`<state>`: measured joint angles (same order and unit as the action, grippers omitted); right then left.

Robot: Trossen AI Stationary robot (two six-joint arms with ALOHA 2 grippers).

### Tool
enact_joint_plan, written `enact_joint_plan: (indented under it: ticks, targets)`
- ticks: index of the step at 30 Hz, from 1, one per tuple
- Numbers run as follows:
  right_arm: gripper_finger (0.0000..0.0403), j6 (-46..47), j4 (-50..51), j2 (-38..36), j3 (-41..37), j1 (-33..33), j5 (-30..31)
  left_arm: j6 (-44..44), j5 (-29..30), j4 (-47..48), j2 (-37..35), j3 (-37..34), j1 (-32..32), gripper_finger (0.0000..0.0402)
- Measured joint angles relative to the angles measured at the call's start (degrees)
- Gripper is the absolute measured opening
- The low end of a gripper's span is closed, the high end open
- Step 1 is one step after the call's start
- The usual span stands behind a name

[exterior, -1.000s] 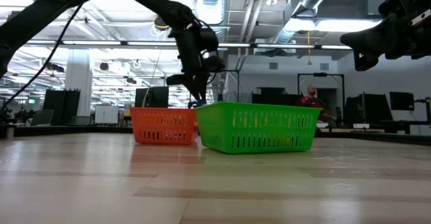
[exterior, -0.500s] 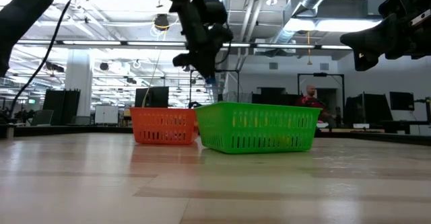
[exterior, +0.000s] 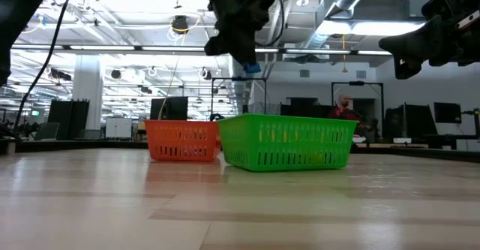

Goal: Pick and place Stapler, Stapler remover, tape
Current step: Put the blue stapler into the green bin

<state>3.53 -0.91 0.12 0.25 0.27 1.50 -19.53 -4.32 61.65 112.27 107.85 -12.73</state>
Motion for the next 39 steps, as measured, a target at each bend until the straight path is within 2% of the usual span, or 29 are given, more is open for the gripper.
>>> enact_joint_plan:
  ticks: [13,25,32,39]
  targets:
    - [0.0001,0.0,0.0,0.0,0.0,0.0,0.0,1.3,0.0,-0.1,0.0,0.0,11.5,0.0063]
    - [0.0001,0.0,0.0,0.0,0.0,0.0,0.0,1.0,1.7,-4.0,0.0,-0.2,14.7,0.0063]
    - [0.0001,0.0,0.0,0.0,0.0,0.0,0.0,-6.3,1.7,-9.8,0.0,-6.3,16.3,0.0063]
    - [0.0001,0.0,0.0,0.0,0.0,0.0,0.0,-11.9,1.5,-19.3,0.1,-16.0,17.6,0.0063]
